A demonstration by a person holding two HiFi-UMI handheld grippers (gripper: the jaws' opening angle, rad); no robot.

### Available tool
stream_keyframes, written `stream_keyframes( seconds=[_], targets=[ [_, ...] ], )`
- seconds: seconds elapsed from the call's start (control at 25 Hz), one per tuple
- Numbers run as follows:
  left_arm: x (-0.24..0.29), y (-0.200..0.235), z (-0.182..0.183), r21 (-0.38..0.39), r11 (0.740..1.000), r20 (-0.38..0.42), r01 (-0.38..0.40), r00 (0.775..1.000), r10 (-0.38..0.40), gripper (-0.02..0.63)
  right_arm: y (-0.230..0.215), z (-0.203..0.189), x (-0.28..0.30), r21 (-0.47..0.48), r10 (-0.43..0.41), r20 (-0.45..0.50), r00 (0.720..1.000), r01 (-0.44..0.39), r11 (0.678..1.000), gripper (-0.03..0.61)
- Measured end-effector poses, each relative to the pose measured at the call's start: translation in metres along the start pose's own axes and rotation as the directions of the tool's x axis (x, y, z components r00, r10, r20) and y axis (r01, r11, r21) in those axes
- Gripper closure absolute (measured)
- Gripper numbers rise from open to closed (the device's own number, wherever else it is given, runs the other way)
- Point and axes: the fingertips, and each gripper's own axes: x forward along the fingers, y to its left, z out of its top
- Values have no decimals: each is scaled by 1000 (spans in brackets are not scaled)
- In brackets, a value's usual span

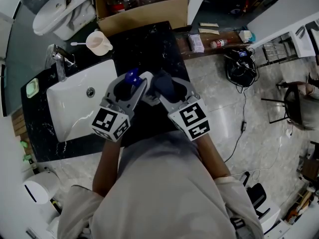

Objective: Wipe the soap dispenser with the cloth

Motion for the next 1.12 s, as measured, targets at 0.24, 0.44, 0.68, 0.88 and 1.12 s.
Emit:
stream_keyframes(
  seconds=[0.24,0.44,0.68,0.88,1.12],
  targets=[
    [0,1,0,-1,1000,-1,-8,1000,8,476,-8,-19,4,-12,-18,-29,999,18,1000,399],
    [-1,1,0,-1,1000,0,-9,1000,9,475,-7,-28,4,28,-15,-53,998,17,999,399],
    [0,2,0,-4,1000,1,-8,1000,8,474,-14,-44,6,33,-28,-82,996,31,999,399],
    [-1,1,0,-5,1000,1,-3,1000,3,475,-16,-56,6,48,-30,-114,993,36,998,399],
    [-1,1,0,-3,1000,3,-1,1000,1,474,-17,-67,7,40,-40,-154,987,46,998,399]
  ],
)
